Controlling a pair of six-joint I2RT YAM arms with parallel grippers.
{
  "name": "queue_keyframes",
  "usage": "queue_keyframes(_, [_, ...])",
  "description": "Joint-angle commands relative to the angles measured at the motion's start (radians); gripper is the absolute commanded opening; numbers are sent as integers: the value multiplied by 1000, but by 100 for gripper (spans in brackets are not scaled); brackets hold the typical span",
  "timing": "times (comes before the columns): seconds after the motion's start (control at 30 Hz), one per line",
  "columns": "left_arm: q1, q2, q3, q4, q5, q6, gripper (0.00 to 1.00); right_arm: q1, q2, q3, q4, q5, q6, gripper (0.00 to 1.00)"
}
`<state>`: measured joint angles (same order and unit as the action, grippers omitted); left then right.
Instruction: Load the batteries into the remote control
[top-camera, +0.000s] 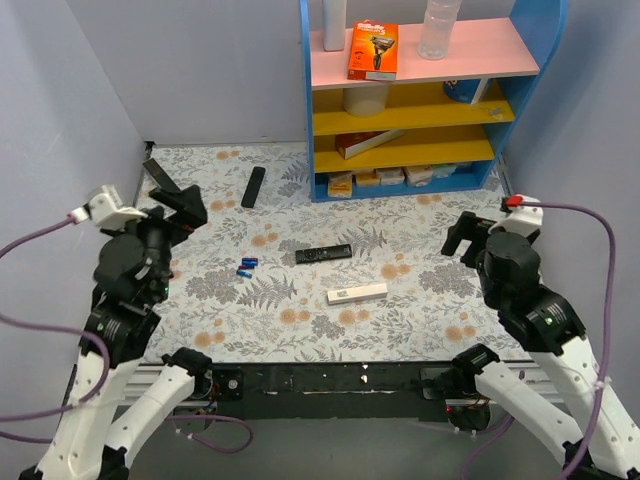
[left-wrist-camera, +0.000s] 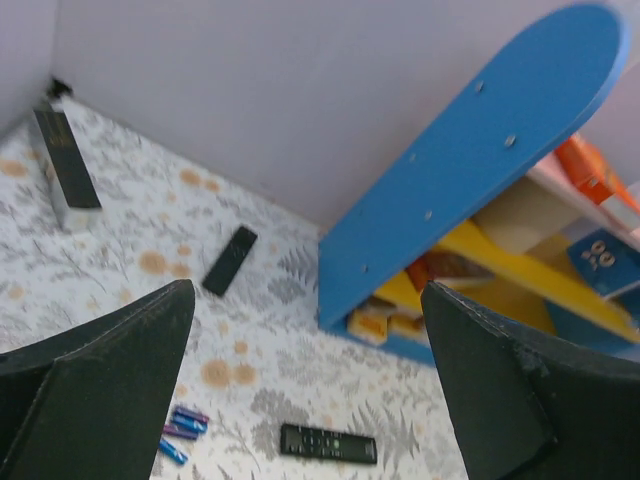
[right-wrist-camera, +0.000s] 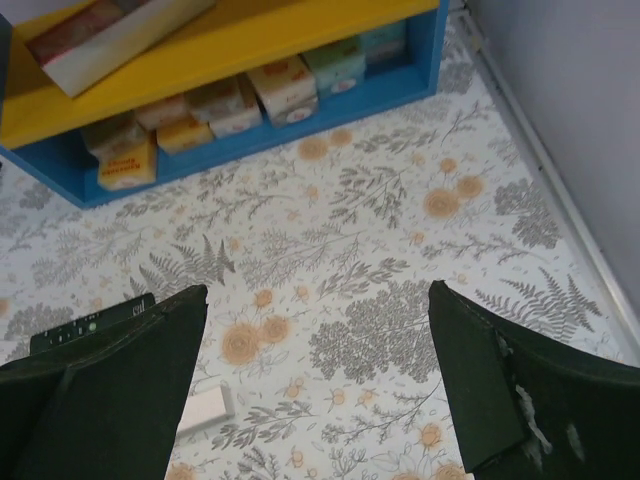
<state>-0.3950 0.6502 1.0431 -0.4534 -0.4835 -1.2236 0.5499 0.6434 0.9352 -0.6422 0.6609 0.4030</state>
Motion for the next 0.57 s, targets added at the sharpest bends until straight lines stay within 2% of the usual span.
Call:
queue_keyframes(0.0, [-1, -116, 44, 41, -165, 185, 98, -4, -93, 51, 127, 103, -142, 98])
queue_keyframes(0.17, [-1, -204, 54, 58, -205, 253, 98, -2, -172, 45, 168, 115, -202, 98])
queue_keyframes(0.53, [-1, -238, 23, 62, -262, 210, 98, -4, -234, 36, 184, 103, -257, 98])
